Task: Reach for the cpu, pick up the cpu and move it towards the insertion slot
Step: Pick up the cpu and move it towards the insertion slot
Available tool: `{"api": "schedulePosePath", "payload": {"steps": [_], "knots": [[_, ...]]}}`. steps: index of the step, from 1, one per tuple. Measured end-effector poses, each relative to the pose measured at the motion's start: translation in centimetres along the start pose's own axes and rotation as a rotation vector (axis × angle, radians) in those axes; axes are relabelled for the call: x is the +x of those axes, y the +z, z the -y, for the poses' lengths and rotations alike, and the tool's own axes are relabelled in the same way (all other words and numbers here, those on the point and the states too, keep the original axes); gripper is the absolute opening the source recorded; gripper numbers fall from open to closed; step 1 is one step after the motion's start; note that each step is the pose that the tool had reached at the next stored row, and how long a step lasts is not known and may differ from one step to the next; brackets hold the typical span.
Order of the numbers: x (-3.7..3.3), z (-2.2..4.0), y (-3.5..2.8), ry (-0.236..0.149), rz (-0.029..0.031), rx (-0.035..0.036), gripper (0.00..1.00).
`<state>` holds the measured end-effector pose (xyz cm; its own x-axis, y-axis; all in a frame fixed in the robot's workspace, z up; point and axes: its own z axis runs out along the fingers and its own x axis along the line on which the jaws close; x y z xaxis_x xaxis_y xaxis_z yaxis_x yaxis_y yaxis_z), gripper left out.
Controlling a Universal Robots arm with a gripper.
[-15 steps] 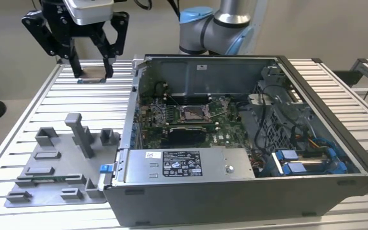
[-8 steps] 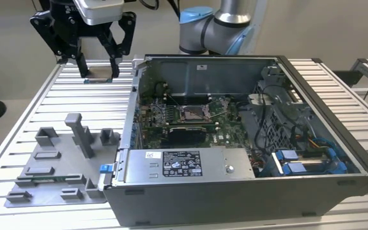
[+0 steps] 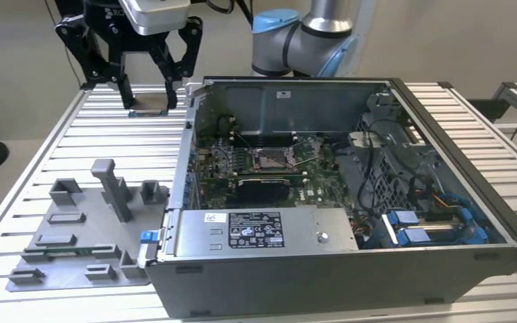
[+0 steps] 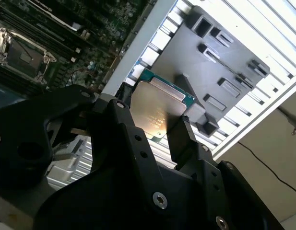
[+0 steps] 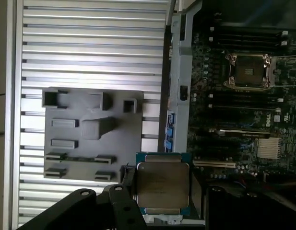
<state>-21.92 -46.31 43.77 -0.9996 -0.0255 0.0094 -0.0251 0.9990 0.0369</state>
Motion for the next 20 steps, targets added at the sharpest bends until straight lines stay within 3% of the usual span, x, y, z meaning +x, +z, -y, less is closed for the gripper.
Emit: {"api": "schedulePosePath", "payload": {"steps": [20], "knots": [[-2.31, 0.06, -0.02, 0.000, 0.0000, 0.0000, 0.00]]}}
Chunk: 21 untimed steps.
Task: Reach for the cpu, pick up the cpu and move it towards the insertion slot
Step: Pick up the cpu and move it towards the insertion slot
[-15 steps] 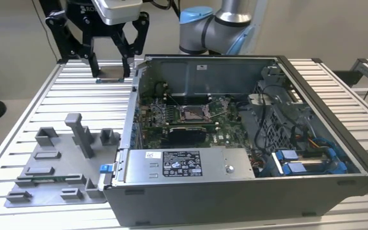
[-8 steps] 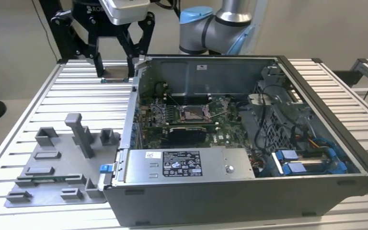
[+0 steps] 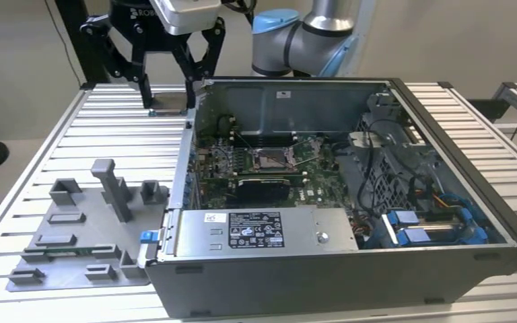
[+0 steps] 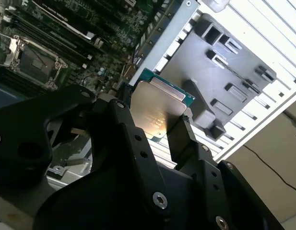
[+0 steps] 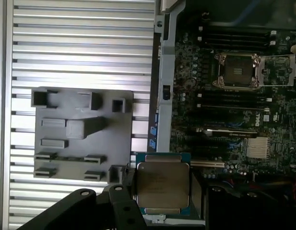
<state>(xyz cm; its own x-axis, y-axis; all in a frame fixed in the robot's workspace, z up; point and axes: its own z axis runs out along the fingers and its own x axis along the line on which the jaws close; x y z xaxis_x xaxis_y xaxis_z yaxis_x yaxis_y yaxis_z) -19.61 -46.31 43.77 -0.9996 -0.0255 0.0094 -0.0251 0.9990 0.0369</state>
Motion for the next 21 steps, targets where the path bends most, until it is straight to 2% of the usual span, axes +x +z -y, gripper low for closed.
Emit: {"api": "schedulePosePath", "payload": {"steps": [21], "knots": [[-2.79, 0.07, -0.02, 0.000, 0.0000, -0.0001, 0.00]]}}
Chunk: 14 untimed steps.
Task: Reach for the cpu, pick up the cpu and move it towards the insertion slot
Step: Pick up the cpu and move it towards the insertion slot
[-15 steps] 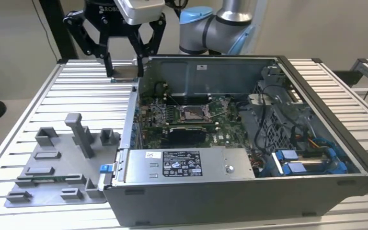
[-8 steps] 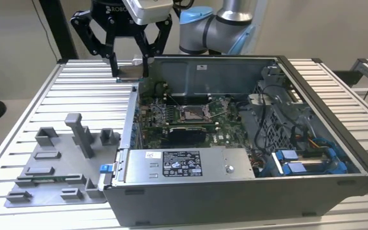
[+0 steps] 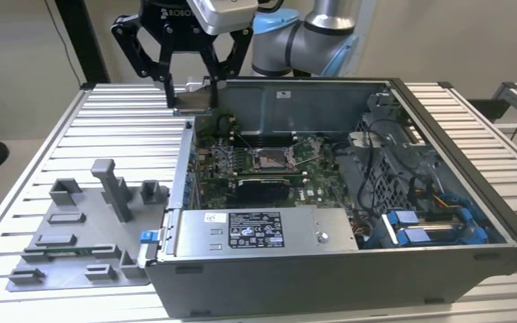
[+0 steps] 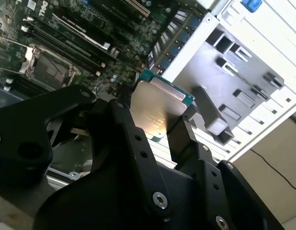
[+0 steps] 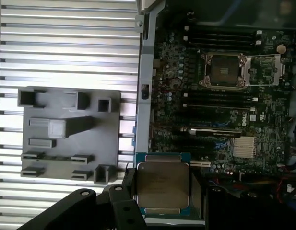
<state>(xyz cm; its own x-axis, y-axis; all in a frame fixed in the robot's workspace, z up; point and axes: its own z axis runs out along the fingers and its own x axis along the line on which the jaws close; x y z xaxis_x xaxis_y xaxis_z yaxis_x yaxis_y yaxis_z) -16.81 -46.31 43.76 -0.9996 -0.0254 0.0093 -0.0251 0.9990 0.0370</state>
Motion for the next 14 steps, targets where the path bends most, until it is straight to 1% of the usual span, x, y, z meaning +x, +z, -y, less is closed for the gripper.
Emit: {"api": "schedulePosePath", "payload": {"steps": [14], "knots": [[-1.66, 0.04, -0.02, 0.000, 0.0000, 0.0001, 0.00]]}}
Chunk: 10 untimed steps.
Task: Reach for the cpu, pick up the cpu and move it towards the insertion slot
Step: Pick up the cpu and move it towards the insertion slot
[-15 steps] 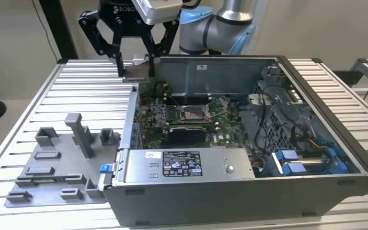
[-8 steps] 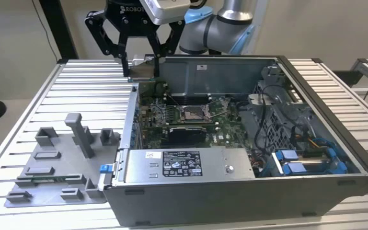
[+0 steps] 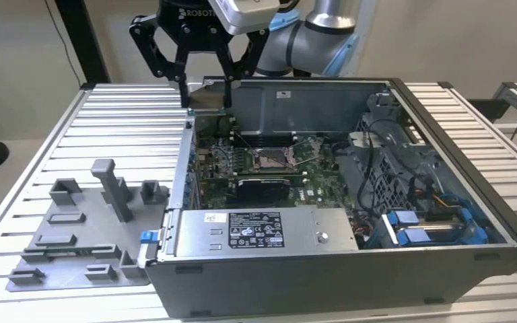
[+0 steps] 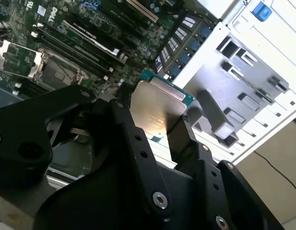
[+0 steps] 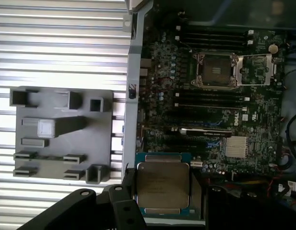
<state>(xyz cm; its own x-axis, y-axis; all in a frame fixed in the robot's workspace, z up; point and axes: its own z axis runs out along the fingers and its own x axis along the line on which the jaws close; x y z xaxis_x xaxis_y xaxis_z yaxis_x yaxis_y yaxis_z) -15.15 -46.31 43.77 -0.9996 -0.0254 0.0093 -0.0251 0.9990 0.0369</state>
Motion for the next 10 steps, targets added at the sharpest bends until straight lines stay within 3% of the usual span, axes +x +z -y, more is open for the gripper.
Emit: {"api": "schedulePosePath", "payload": {"steps": [10], "knots": [[-1.10, 0.03, -0.01, 0.000, 0.0000, 0.0000, 0.00]]}}
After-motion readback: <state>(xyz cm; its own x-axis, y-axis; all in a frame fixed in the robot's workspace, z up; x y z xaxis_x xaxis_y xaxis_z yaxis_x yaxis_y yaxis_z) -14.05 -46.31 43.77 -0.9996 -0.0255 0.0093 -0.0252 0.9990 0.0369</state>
